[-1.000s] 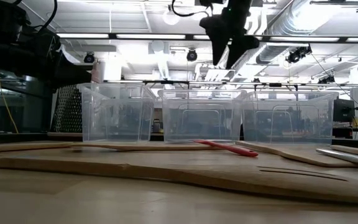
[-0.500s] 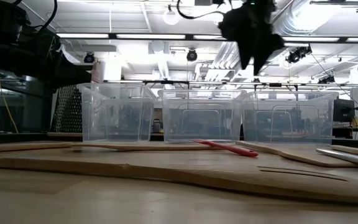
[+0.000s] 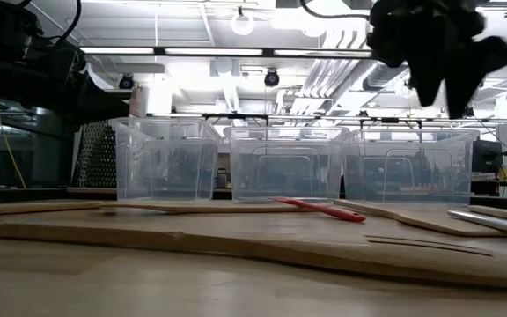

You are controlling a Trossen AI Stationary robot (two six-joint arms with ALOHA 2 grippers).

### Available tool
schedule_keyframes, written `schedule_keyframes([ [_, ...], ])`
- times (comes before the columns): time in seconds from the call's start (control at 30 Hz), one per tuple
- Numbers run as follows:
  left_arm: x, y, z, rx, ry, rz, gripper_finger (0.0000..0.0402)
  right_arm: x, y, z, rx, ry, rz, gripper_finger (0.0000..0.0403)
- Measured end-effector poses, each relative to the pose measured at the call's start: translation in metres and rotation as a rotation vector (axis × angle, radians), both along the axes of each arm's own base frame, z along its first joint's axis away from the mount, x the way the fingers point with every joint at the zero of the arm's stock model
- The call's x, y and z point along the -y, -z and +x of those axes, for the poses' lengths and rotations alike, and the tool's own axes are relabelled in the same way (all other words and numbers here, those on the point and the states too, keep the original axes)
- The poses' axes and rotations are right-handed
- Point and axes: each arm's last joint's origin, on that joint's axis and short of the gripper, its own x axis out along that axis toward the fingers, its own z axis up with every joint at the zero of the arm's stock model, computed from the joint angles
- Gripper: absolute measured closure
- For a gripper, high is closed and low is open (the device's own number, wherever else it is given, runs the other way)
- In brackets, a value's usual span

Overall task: Pick & Place Kitchen Items
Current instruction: Put the silver table knife into the middle transparent container

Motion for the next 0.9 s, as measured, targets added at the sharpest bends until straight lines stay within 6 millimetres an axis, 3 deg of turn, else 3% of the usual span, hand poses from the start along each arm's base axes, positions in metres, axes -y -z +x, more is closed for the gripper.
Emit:
schedule_keyframes([
  [0.23, 0.000, 0.000, 0.000, 0.000, 0.003, 0.000, 0.0300, -0.029, 0.017, -0.002, -0.011, 0.225, 0.115, 0.0160],
  [0.63, 0.000, 0.000, 0.000, 0.000, 0.003, 0.000, 0.0300, -0.084, 0.071, 0.018, -0.112, 0.433, 0.193, 0.0160],
  [0.9, 0.000, 0.000, 0.000, 0.000, 0.003, 0.000, 0.0300, -0.090, 0.099, 0.026, -0.138, 0.468, 0.127, 0.0160],
])
